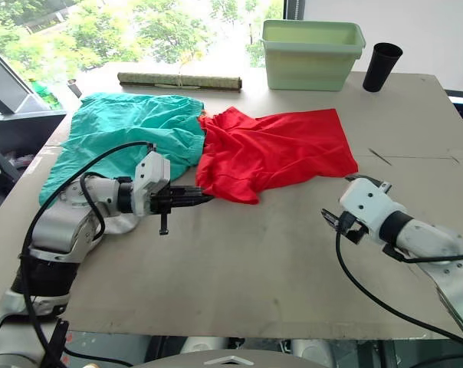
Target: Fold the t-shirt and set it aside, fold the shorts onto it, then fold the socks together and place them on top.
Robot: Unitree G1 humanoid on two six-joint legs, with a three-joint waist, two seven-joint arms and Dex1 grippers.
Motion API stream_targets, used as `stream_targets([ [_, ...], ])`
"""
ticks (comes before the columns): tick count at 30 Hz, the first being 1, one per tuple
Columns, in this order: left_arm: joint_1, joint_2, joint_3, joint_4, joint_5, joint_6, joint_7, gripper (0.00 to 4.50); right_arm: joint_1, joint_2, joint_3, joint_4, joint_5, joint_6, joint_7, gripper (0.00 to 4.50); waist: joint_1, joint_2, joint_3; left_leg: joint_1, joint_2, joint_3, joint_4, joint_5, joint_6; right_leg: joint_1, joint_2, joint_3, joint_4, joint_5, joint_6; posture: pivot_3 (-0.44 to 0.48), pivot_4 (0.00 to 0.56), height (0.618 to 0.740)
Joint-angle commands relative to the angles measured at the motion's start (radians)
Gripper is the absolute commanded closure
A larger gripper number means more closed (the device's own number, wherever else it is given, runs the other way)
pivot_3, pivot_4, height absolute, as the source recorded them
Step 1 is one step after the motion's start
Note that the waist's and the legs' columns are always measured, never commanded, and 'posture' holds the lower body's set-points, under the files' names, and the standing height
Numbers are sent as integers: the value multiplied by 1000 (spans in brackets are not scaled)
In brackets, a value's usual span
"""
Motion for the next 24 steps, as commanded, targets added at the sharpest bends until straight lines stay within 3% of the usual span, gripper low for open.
stream_targets([
  [1, 77, 53, 91, -159, -126, 98, -4, 4479, -123, 0, 80, 120, -125, -71, 80, 0, -1, 0, 0, 0, 0, 0, 0, 0, 0, 0, 0, 0, 0, 0, 0, 0, 150, 740],
  [7, 217, 125, 203, -277, -262, 229, 15, 4479, -276, 65, 121, 277, -160, -91, 194, 0, 0, 2, 1, 0, 1, -1, -2, 0, 0, 0, 0, -1, -1, 0, 0, 0, 150, 740],
  [12, 315, 147, 276, -309, -292, 246, 22, 4479, -387, 146, 88, 334, -56, 87, 299, 0, 6, 3, 2, -1, 1, -1, -1, 0, 0, 0, -1, -2, 0, 0, 0, 0, 150, 740],
  [20, 412, 156, 343, -363, -337, 269, 36, 4479, -479, 151, 57, 425, 60, 328, 423, 0, 6, 3, 2, -1, 1, -1, -2, 0, 0, 0, -2, -3, -1, 0, -1, 0, 150, 740],
  [24, 437, 158, 353, -382, -339, 264, 42, 4479, -545, 141, 78, 513, 59, 354, 469, 0, 3, 3, 2, 0, 1, -2, -3, 0, 0, 0, -2, -3, 0, 0, -1, 0, 150, 740],
])
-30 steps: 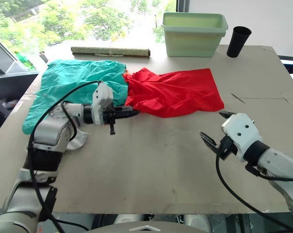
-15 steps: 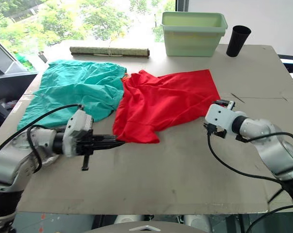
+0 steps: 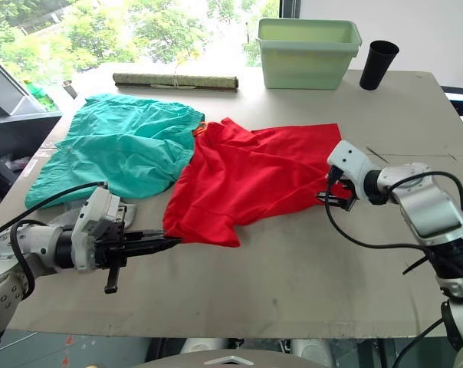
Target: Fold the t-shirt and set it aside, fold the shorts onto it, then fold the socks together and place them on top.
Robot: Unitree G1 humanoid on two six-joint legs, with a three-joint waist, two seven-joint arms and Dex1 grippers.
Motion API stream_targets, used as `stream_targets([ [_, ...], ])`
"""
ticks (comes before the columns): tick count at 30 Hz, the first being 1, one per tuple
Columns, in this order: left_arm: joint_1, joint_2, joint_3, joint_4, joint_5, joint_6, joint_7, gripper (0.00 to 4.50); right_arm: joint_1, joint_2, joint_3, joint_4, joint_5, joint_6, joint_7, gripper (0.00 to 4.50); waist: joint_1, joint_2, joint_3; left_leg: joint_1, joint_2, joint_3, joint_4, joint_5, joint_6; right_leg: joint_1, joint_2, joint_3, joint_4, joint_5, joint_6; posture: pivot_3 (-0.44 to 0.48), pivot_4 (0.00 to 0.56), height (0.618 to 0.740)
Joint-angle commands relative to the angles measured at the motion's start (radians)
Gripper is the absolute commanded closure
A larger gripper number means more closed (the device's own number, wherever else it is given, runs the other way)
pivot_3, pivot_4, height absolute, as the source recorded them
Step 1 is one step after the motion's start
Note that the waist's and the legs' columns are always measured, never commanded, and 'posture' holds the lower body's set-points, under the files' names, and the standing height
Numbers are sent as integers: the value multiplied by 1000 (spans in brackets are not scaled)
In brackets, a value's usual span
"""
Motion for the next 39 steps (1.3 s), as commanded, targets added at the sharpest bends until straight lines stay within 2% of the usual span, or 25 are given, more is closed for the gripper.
stream_targets([
  [1, 7, 16, 33, -42, -24, -6, 10, 4479, -53, -35, 11, 46, -15, -6, 63, 0, 0, 0, 0, 0, 0, 0, 0, 0, 0, 0, 0, 0, 0, 0, 0, 0, 150, 740],
  [6, 22, 11, 36, -60, -26, -10, 28, 4479, -144, -21, 90, 185, -70, -73, 151, 0, -2, 0, 0, 0, 0, 0, 0, 0, 0, 0, 0, 0, 0, 0, 0, 0, 150, 740],
  [7, 24, 10, 36, -65, -27, -11, 33, 4499, -158, -16, 104, 212, -81, -87, 163, 252, -4, 0, 0, 0, 0, 0, 0, 0, 0, 0, 0, 0, 0, 0, 0, 0, 150, 740],
  [9, 26, 7, 37, -72, -29, -12, 42, 4500, -176, -4, 118, 253, -103, -117, 171, 873, -9, 0, 0, 0, 0, 0, 0, 0, 0, 0, 0, 0, 0, 0, 0, 0, 150, 740],
  [13, 30, 6, 36, -79, -33, -13, 56, 4500, -188, 8, 114, 272, -114, -133, 193, 2764, -10, 0, 0, 0, 0, 0, -1, 0, 0, 0, 0, 0, -1, 0, 0, 0, 150, 740],
  [15, 31, 5, 34, -81, -35, -13, 63, 4500, -185, 9, 110, 266, -118, -133, 197, 3916, -11, 0, 0, 0, 0, 0, -1, 0, 0, 0, -1, 0, -1, 0, 0, 0, 150, 740],
  [16, 32, 3, 35, -81, -37, -11, 69, 4500, -181, 7, 105, 256, -118, -129, 199, 4287, -11, 0, 0, 0, 0, 0, 0, 0, 0, 0, -1, 0, -1, 0, 0, 0, 150, 740],
  [17, 33, 2, 35, -81, -39, -10, 73, 4500, -178, 5, 101, 249, -117, -126, 201, 4426, -12, 0, 0, 0, 0, 0, -1, 0, 0, 0, -1, 0, -1, 0, 0, 0, 150, 740],
  [20, 21, -10, 33, -76, -52, -1, 96, 4500, -142, -27, 66, 188, -107, -109, 199, 4426, -14, 0, 0, 0, 0, 0, -1, 0, 0, 0, -1, 0, -1, 0, 0, 0, 150, 740],
  [24, -22, -18, 9, -34, -77, 20, 113, 4500, 143, -182, -240, -223, 66, 114, 223, 4426, 19, 2, 1, -4, 0, -2, -1, 0, 0, 0, -2, -3, -3, 0, 0, 0, 150, 740],
  [28, -42, 5, -5, -3, -124, 70, 74, 4500, 375, -185, -473, -446, 173, 224, 199, 4426, 3, 1, 0, -4, 0, -2, -1, 0, 1, 1, -2, -4, -3, 0, 0, 0, 150, 740],
  [33, -34, 121, 27, 19, -299, 239, -61, 4500, 589, -167, -740, -608, 284, 336, 220, 4426, 4, 2, 0, 1, 0, -2, -2, -1, 1, 1, -2, -3, 0, 1, -1, 0, 150, 740],
  [36, -42, 224, 93, 68, -499, 408, -132, 4500, 709, -198, -902, -677, 359, 402, 285, 4426, 6, 2, 0, 0, 0, -3, -2, -1, 1, 1, -1, -3, 0, 1, -1, 0, 150, 740],
  [37, -77, 243, 93, 109, -555, 452, -127, 4500, 729, -204, -938, -684, 374, 411, 289, 4426, 6, 2, 0, 0, 0, -3, -2, -1, 1, 1, -1, -3, 0, 1, -1, 0, 150, 740],
  [38, -150, 225, 70, 164, -584, 466, -87, 4500, 720, -202, -943, -669, 373, 393, 267, 4426, 6, 2, 0, 0, 0, -3, -1, -1, 1, 1, -1, -3, 0, 1, -1, 0, 150, 740],
  [39, -244, 175, 26, 221, -558, 448, -21, 4500, 684, -196, -912, -635, 358, 364, 219, 4426, 7, 2, 0, 0, 0, -3, -2, -1, 1, 1, -1, -3, 0, 1, -1, 0, 150, 740],
])
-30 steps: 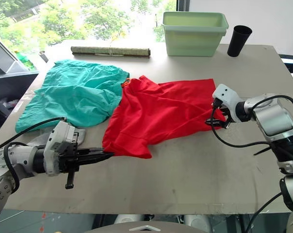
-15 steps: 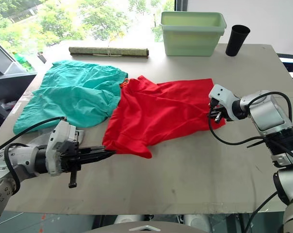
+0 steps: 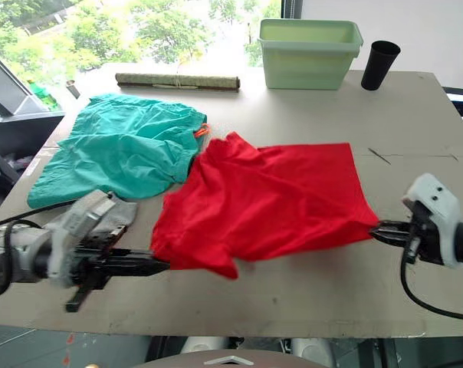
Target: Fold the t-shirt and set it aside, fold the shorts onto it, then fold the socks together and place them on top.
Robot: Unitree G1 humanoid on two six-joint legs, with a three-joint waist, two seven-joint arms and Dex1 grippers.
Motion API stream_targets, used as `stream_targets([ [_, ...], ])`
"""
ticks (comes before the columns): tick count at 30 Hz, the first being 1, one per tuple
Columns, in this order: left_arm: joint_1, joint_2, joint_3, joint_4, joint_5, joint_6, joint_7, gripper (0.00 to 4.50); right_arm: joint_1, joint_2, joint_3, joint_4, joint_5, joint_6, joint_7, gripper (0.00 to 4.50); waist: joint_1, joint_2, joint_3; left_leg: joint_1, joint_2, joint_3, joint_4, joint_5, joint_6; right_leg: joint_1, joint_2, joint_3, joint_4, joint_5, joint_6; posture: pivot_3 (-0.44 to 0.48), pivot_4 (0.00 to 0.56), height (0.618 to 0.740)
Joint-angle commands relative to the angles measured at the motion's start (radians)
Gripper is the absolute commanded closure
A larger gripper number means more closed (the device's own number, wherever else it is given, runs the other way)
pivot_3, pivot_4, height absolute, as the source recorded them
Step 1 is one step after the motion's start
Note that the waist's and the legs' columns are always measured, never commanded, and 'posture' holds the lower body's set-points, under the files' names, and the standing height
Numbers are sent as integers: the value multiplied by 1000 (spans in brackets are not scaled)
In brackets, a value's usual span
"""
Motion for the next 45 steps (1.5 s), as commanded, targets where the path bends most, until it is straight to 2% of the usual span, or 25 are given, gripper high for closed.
stream_targets([
  [1, -218, -93, -61, 151, -42, 12, 125, 4500, -79, -2, -2, 47, -4, -56, -84, 4426, 0, 0, 0, 1, 0, 0, 0, 0, 0, 0, 0, 0, 0, 0, 0, 0, 150, 740],
  [3, -348, -175, -134, 215, 70, -46, 206, 4500, -139, -3, 89, 105, -60, -147, -156, 4426, 0, -1, 0, 1, -2, 0, 1, 0, 0, 0, 0, 2, 0, 0, 0, 0, 150, 740],
  [5, -541, -275, -237, 343, 256, -168, 290, 4500, -333, 27, 243, 232, -141, -240, -281, 4426, 0, -2, 0, 1, -3, 0, 1, 0, 0, 0, 2, 3, 1, 1, 1, 0, 150, 740],
  [6, -666, -342, -276, 458, 358, -261, 351, 4500, -475, 58, 325, 331, -203, -301, -357, 4426, 0, -3, 0, 2, -3, 1, 1, 0, 0, 1, 2, 3, 1, 1, 1, 0, 150, 740],
  [9, -906, -469, -311, 724, 538, -472, 453, 4500, -737, 117, 463, 545, -331, -456, -482, 4426, -2, -4, 1, -3, -2, 2, 6, 1, 0, -3, 8, 5, 1, 6, 1, 0, 150, 740],
  [11, -1113, -550, -250, 963, 593, -657, 530, 4500, -950, 155, 522, 730, -422, -618, -576, 4426, -2, -4, 2, -4, -1, 4, 8, 1, -1, -3, 8, 5, 0, 5, 1, 0, 150, 740],
  [13, -1299, -577, -171, 1148, 602, -814, 551, 4500, -1137, 172, 535, 877, -461, -731, -627, 4426, -7, -4, 3, -13, -1, 4, 11, 1, -1, -11, 9, 4, -1, 5, 2, 0, 150, 740],
  [15, -1409, -556, -111, 1223, 566, -807, 506, 4500, -1234, 157, 527, 931, -457, -792, -609, 4426, -21, -5, 2, -24, -2, 6, 13, 2, -1, -22, 10, 3, 1, 6, 3, 0, 150, 740],
  [18, -1474, -507, -70, 1243, 538, -720, 406, 4500, -1291, 125, 502, 946, -441, -846, -587, 4426, -33, -4, 0, -22, -2, 7, 12, 1, -1, -20, 8, -6, 3, 6, 3, 0, 150, 740],
  [20, -1448, -473, -90, 1167, 527, -635, 315, 4500, -1272, 103, 486, 916, -422, -825, -564, 4426, -35, -4, 0, -19, -2, 7, 13, 1, -1, -19, 6, -10, 8, 6, 3, 0, 150, 740],
  [22, -1363, -432, -101, 1021, 471, -478, 248, 4500, -1167, 80, 449, 807, -372, -741, -519, 4426, -34, -4, -1, -20, -2, 7, 13, 1, -1, -19, 5, -14, 10, 6, 3, 0, 150, 740],
  [24, -1240, -400, -118, 856, 446, -393, 214, 4500, -1039, 69, 401, 690, -327, -677, -493, 4426, -34, -4, 0, -20, 0, 4, 10, 1, -1, -18, 3, -14, 12, 6, 3, 0, 150, 740],
  [27, -957, -360, -109, 568, 386, -277, 204, 4500, -793, 85, 302, 497, -264, -553, -485, 4426, -28, -2, 0, -22, 0, 3, 1, 1, -1, -19, 0, -14, 3, 6, 3, 0, 150, 740],
  [29, -676, -315, -114, 348, 356, -224, 167, 4500, -599, 151, 217, 350, -197, -463, -504, 4426, -25, -1, 1, -20, 2, 2, 4, 1, -1, -12, 0, -12, 1, 6, 4, 0, 150, 740],
  [30, -589, -303, -113, 286, 351, -216, 157, 4500, -544, 176, 192, 304, -174, -435, -518, 4426, -26, -1, 1, -21, 2, 3, 5, 2, -1, -11, 1, -10, -4, 5, 5, 0, 150, 740],
  [32, -454, -318, -90, 216, 345, -222, 181, 4500, -444, 241, 152, 235, -144, -407, -553, 4426, -26, 0, 2, -18, 2, 4, 9, 3, 1, -9, 1, -6, -2, 5, 5, 0, 150, 740],
  [34, -183, -375, -74, 136, 416, -352, 154, 4500, -171, 351, 126, 116, -133, -414, -543, 4426, -23, 0, 6, -18, 2, 4, 15, 3, 1, -9, 1, -5, 3, 6, 4, 0, 150, 740],
  [35, -110, -392, -69, 116, 440, -397, 142, 4500, -92, 379, 117, 81, -125, -410, -536, 4426, -15, 2, -2, -18, 2, 3, 14, 3, 1, -10, 1, -5, 3, 6, 4, 0, 150, 740],
  [37, 41, -400, -33, 69, 454, -446, 116, 4500, 81, 402, 85, 19, -112, -417, -497, 4426, -6, 4, -4, 4, 0, 6, 1, 3, 2, 8, 0, 0, -3, 7, 6, 0, 150, 740],
  [39, 159, -392, -10, 31, 466, -479, 88, 4500, 214, 399, 63, -9, -110, -444, -456, 4426, -3, 5, -3, -3, 0, 8, 1, 3, 2, -1, -1, 2, -1, 6, 6, 0, 150, 740],
  [42, 247, -384, 20, 38, 466, -505, 63, 4500, 339, 385, 41, -16, -112, -476, -411, 4426, -2, 5, -4, -2, 0, 8, 2, 3, 2, 0, 0, 3, 0, 7, 6, 0, 150, 740],
  [45, 216, -375, 35, 69, 444, -498, 78, 4500, 391, 371, 4, -17, -74, -490, -370, 4426, -1, 5, -5, -1, 0, 8, 1, 3, 2, 0, 0, 3, 0, 7, 5, 0, 150, 740],
])
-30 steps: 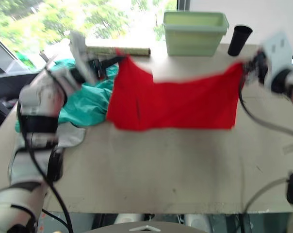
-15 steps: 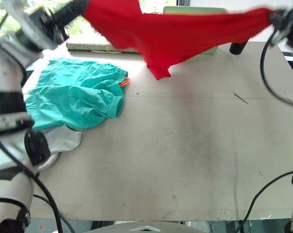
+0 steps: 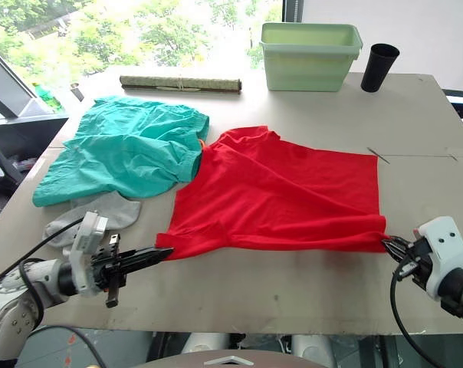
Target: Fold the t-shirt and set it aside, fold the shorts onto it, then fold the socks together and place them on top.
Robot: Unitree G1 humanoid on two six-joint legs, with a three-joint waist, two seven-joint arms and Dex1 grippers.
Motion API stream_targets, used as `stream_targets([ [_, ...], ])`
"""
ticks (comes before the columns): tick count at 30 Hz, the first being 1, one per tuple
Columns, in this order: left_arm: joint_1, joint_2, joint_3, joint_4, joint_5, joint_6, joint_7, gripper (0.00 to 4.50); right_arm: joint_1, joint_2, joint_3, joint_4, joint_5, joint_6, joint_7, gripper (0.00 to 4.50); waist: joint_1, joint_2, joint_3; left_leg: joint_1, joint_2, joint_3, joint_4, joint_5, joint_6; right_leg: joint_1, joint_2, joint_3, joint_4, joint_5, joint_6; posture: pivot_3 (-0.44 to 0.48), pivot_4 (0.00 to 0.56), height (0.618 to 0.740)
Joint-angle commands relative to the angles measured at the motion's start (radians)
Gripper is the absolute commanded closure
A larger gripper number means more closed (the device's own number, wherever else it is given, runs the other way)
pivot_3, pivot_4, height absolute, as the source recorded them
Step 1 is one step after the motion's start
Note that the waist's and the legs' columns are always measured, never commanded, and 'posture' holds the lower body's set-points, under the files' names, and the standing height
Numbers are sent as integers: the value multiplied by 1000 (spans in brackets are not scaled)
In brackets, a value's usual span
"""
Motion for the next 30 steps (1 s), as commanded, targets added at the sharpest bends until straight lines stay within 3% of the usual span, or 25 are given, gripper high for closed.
stream_targets([
  [1, -68, 20, 31, 11, -41, 5, 17, 4500, 26, -29, -64, -28, 52, -30, 52, 4426, 1, 0, 0, 0, 0, 0, 0, 0, 0, 0, 0, 0, 0, 0, 0, 0, 150, 740],
  [5, -194, 52, 8, 19, -108, 80, 26, 4500, 59, -96, -142, -57, 209, 67, 146, 4426, 2, -1, 0, -1, 0, 0, 0, -1, 2, 0, 0, 0, 0, 0, 0, 0, 150, 740],
  [9, -187, 143, -3, -15, -201, 213, -33, 4500, 186, -199, -235, -75, 284, 132, 277, 4426, 1, -1, -1, -1, 0, -1, -1, -1, 2, 0, 2, 1, -3, 0, 0, 0, 150, 740],
  [11, -207, 148, -21, 10, -171, 188, -32, 4500, 194, -234, -240, -41, 269, 116, 292, 4426, -1, -1, -1, -1, 0, -2, -1, -1, 2, 0, 4, 4, -5, -1, -1, 0, 150, 740],
  [18, -432, 87, -115, 100, -120, 191, 105, 4500, -9, -287, -92, 137, 171, 65, 185, 4426, 5, -5, 0, 0, -2, -2, 0, -2, 4, -1, 4, 7, -3, 0, -1, 0, 150, 740],
  [24, -421, 105, -218, 169, 69, 106, 144, 4500, -125, -316, 60, 174, 123, 86, 113, 4426, -1, -5, 0, 0, -1, -2, -1, -2, 3, -2, 7, 12, -4, 0, -1, 0, 150, 740],
  [30, -381, 80, -196, 180, 104, 22, 137, 4500, -247, -318, 171, 215, 77, 110, 38, 4426, 1, -5, 0, 1, -1, -3, 0, -2, 3, -2, 7, 14, -4, 0, -1, 0, 150, 740],
])
